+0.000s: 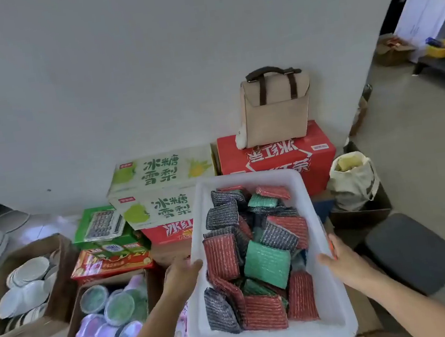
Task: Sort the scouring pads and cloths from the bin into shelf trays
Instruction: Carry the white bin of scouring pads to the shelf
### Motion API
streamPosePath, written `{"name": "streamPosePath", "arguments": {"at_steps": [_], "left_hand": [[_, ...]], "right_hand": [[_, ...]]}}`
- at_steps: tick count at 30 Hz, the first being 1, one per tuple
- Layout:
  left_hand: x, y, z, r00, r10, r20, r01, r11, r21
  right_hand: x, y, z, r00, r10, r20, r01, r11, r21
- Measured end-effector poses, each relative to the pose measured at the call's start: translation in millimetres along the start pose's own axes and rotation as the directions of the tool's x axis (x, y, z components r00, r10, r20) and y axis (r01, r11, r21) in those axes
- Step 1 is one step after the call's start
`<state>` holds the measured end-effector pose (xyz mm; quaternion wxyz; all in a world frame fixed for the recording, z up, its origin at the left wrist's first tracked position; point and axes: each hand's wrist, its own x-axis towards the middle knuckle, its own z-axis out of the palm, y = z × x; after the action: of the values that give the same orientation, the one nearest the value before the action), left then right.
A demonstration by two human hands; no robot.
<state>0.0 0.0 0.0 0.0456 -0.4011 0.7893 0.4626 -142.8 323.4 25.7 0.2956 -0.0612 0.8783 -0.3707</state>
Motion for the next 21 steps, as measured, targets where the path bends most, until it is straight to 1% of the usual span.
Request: {"name": "streamPosePath", "arguments": {"at_steps": [1,3,5,10,14,18,21], "left_hand": [[5,-3,5,1.0,0.012,0.0,-0.012,0.999,-0.042],[4,-4,13,0.999,0.043,0.009,-0.041,0.991,-0.13],[1,-8,19,0.998,0.054,-0.035,-0.06,0.982,-0.178],[-12,-5,19,0.993,0.066,-0.101,-0.086,0.973,-0.212],[-42,0,17,0.987,0.102,-0.126,-0.13,0.963,-0.237],[-77,11,16,0.98,0.15,-0.134,-0.18,0.952,-0.247],[-103,22,18,0.978,0.18,-0.11,-0.202,0.947,-0.248]], "right_hand": [[5,3,5,0.998,-0.042,-0.043,0.042,0.999,-0.01],[15,18,15,0.995,-0.03,-0.1,0.029,1.0,-0.007],[21,30,23,0.991,-0.004,-0.131,0.014,0.997,0.08],[2,23,25,0.97,0.004,-0.243,0.04,0.984,0.176],[-28,18,15,0.956,-0.045,-0.291,0.111,0.97,0.214],[-65,22,-5,0.938,-0.093,-0.335,0.172,0.961,0.215],[-98,25,-20,0.927,-0.093,-0.362,0.177,0.962,0.206]]}}
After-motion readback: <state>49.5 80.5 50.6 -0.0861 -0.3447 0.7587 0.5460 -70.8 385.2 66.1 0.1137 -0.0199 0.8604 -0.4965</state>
